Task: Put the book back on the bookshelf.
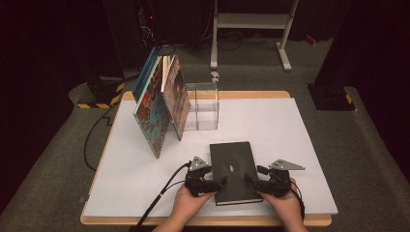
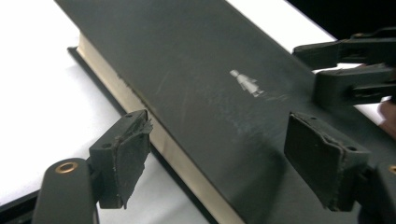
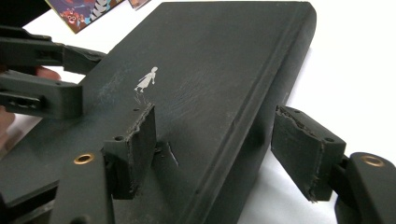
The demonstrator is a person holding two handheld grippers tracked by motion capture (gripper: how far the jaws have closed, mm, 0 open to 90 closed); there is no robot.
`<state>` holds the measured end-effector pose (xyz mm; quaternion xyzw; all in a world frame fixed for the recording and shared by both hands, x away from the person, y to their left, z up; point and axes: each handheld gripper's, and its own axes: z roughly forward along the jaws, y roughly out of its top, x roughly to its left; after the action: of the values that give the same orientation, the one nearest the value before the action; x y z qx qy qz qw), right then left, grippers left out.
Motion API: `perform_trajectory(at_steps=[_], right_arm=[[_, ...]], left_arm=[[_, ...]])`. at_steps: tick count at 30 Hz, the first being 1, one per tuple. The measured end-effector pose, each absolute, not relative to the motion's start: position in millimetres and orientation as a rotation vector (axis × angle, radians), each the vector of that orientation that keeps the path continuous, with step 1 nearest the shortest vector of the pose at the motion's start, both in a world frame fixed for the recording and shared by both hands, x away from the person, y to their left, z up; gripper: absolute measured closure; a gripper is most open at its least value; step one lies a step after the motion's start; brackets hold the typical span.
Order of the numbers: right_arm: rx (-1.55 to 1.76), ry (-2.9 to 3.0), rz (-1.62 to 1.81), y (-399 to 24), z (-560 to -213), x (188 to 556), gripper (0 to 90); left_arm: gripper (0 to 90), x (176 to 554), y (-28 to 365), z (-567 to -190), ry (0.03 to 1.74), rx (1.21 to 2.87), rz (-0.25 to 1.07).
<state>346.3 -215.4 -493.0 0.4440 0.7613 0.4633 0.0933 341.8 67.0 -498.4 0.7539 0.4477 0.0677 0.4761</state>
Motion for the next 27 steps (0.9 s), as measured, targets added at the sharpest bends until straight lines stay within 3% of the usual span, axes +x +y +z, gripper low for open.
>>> perform_trajectory(at_steps=[10,20,27], right_arm=[[1.424,2.294,1.368,-211.4,-493.4,351.0,26.0],[1.342,2.373,1.38,-161.0,-494.0,360.3,24.3],[1.317,2.364,1.419,-162.6,-496.2,349.4,26.4]], left_arm=[[25.2,342.8,69.7,-500.8,1.07,1.827,0.136],[28.3,350.1,125.4,-499.3,1.112,1.808,0.161],[29.1,356.5,126.2,-501.8,1.117,1.783,0.16]])
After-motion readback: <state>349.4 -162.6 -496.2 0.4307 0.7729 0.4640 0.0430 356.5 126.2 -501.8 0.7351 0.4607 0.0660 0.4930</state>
